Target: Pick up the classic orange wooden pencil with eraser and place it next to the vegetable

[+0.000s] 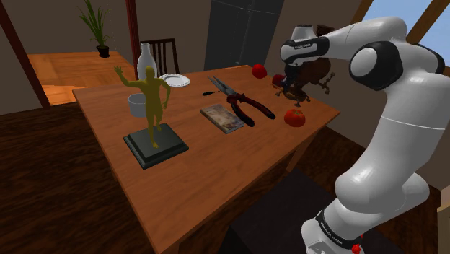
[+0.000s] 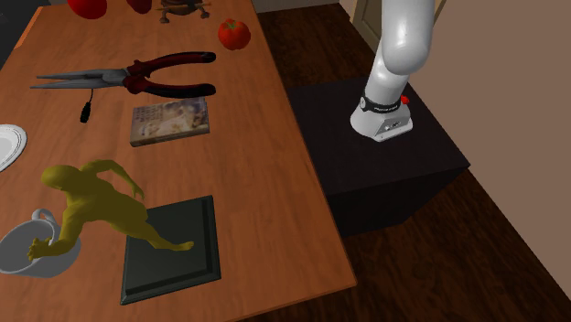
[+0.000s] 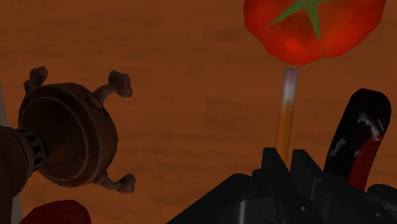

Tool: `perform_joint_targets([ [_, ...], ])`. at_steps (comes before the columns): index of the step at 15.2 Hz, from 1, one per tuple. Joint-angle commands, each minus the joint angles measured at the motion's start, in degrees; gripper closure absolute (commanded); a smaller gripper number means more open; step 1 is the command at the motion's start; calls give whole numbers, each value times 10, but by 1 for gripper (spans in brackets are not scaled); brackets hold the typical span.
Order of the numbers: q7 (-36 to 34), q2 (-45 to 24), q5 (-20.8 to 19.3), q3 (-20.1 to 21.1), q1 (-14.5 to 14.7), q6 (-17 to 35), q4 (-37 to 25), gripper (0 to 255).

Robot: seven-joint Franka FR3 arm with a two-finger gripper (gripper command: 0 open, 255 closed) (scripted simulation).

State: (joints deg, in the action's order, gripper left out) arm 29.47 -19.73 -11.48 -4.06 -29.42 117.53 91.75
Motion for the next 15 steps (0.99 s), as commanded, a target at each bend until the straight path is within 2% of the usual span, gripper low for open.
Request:
perform_joint_targets([
  [1,1,-8,0,-1,-2,11,3,255],
  [15,-18,-44,-8,-3,-3,102,58,255],
])
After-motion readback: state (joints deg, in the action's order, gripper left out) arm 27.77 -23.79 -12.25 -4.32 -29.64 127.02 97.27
